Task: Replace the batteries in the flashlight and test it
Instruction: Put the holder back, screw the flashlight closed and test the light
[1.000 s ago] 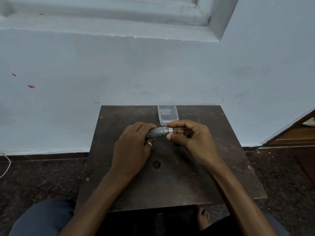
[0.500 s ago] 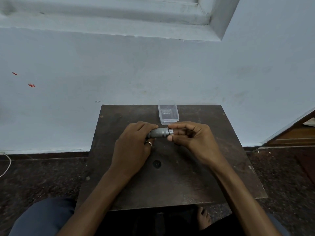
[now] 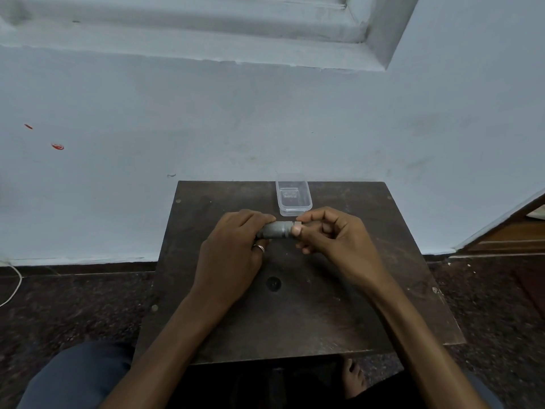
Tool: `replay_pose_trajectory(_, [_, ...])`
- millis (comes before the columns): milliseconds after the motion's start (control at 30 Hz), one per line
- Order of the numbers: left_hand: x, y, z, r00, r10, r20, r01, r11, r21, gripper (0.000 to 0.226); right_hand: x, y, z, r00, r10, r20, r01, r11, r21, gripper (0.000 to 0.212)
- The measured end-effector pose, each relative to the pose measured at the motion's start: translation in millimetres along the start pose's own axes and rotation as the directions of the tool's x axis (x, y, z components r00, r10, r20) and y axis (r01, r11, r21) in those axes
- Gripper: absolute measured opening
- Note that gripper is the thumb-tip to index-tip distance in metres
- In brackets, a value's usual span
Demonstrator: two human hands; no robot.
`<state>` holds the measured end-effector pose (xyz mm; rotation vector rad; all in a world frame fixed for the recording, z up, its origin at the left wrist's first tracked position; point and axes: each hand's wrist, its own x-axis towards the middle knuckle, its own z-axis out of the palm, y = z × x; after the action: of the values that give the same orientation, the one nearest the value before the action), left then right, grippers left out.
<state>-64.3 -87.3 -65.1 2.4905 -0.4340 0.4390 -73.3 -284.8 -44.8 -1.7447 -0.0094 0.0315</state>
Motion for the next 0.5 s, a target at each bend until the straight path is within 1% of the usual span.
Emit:
replay_pose_trajectory(100, [0.6,-1.6,-0.7,1.000,-0.002,-0.007,0.002,1.000,0.002,0.039,-0.1,0.5,-5.2,0.995,0.030,0.097,-0.029,1.000,-0.005,0.025])
replay_pose_trajectory(233, [-0.2,-1.7,-1.0,1.000,0.013,-0.012,-0.013,1.000,0.009,0.040,-1.7,-1.5,-1.6,0.993,0.062,0.104,-0.058,0.997,-0.047,0.012])
replay_pose_trajectory(267, [-0.5,-1.4,-0.9,1.000,0.017,-0.016,-0.017,1.000,0.009,0.040,-2.0,-1.8,0.4,0.993,0.070,0.095,-0.063,0.995,-0.073,0.013])
replay_pose_trajectory(400, [-0.7,0.1,-0.3,0.999,0.045,-0.031,-0.045,0.999,0.006,0.039,-2.3,-3.1,6.9,0.998,0.066,0.017,-0.061,0.974,-0.217,0.047])
replay_pose_trajectory(500, [-0.3,1.2,0.2,0.998,0.055,-0.032,-0.056,0.998,-0.020,0.039,-3.4,-3.8,8.0,0.996,0.089,-0.023,-0.092,0.967,-0.239,0.060])
